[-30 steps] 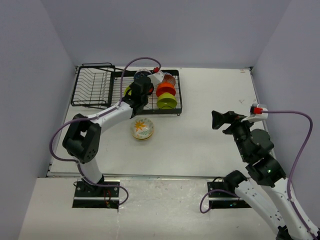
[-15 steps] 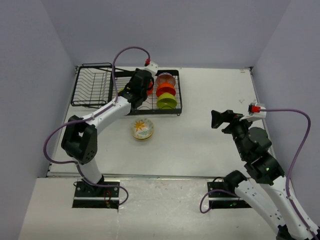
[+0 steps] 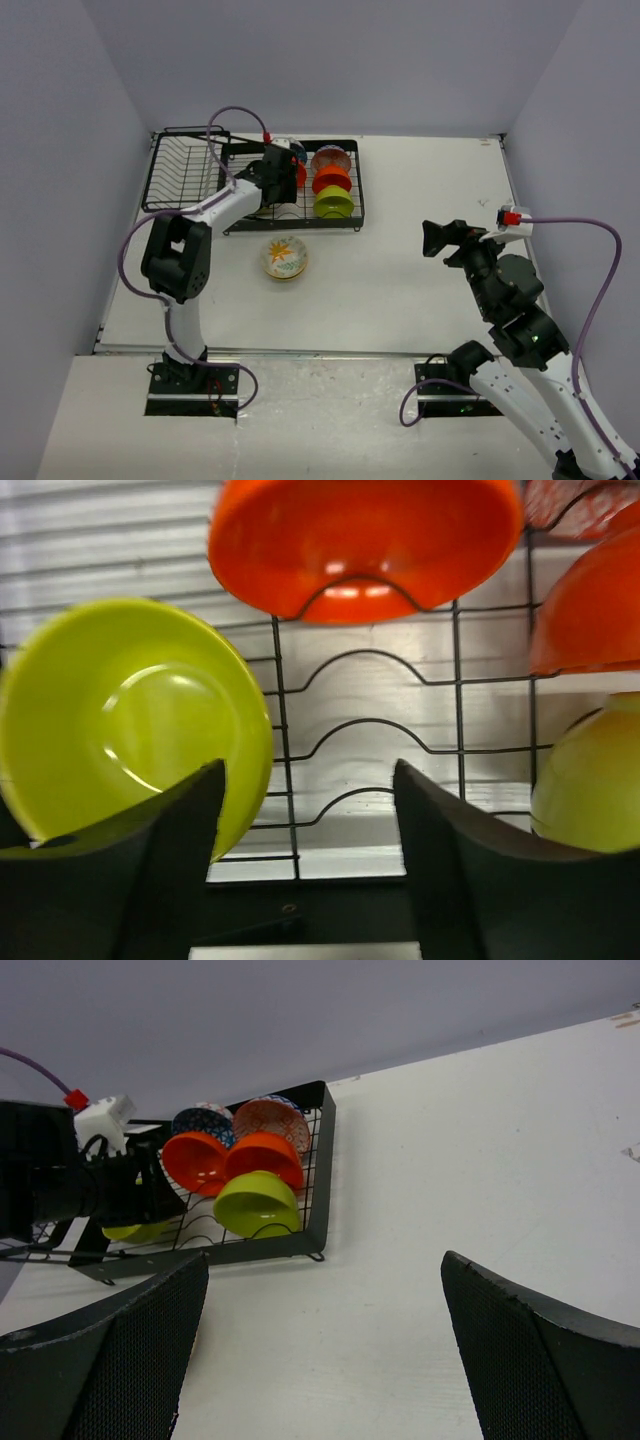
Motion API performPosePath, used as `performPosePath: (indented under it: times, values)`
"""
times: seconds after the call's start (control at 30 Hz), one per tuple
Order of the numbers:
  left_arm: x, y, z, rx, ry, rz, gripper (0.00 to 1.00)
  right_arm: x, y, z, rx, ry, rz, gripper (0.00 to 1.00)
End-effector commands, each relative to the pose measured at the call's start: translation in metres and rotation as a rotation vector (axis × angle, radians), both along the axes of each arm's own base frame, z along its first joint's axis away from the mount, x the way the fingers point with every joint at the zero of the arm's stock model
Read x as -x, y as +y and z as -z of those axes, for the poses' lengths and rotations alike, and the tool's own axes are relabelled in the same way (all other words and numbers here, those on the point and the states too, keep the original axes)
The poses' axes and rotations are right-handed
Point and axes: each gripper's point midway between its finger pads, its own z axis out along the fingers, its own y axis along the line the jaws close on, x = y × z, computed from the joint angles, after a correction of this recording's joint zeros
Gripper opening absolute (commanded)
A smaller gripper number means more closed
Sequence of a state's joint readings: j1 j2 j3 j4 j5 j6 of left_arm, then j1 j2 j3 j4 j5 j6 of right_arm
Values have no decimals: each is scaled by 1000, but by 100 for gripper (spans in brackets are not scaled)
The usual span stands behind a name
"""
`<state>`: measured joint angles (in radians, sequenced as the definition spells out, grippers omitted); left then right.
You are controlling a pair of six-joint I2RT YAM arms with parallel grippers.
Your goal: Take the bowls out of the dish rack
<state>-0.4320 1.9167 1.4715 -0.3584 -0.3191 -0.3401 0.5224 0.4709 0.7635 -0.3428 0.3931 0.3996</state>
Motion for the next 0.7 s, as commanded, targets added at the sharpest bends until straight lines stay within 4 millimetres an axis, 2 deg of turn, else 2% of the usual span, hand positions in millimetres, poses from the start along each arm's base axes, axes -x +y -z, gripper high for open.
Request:
performPosePath:
  times: [0.0,0.2,0.23,0.3,0.33,0.37,0.4,0.43,0.57,0.67]
  values:
    - [-6,7,9,3,40,-40,63,0,1,-8,-6,-29,-6,99]
    - [-5,15,39,-41,96,-48,49,0,2,-9,-7,-30,-11,99]
    - [-5,16,43,-45,104,-47,39,0,2,-8,-5,-29,-12,99]
    - [-3,17,50,-57,121,-50,26,0,2,-7,-6,-27,-11,99]
    - [-3,17,50,-58,121,-48,15,0,2,-8,-7,-30,-14,99]
    - [-2,17,49,-61,119,-46,10,0,2,-8,-7,-29,-14,99]
    - [-3,19,48,-71,114,-52,3,-1,3,-8,-6,-27,-15,99]
    - [-3,20,45,-74,107,-52,0,-1,3,-8,-6,-27,-15,99]
    - [-6,18,21,-120,59,-19,0,0,3,-7,-6,-24,-15,99]
    - [-7,4,-12,-165,-4,39,0,-2,4,-6,-4,-20,-15,99]
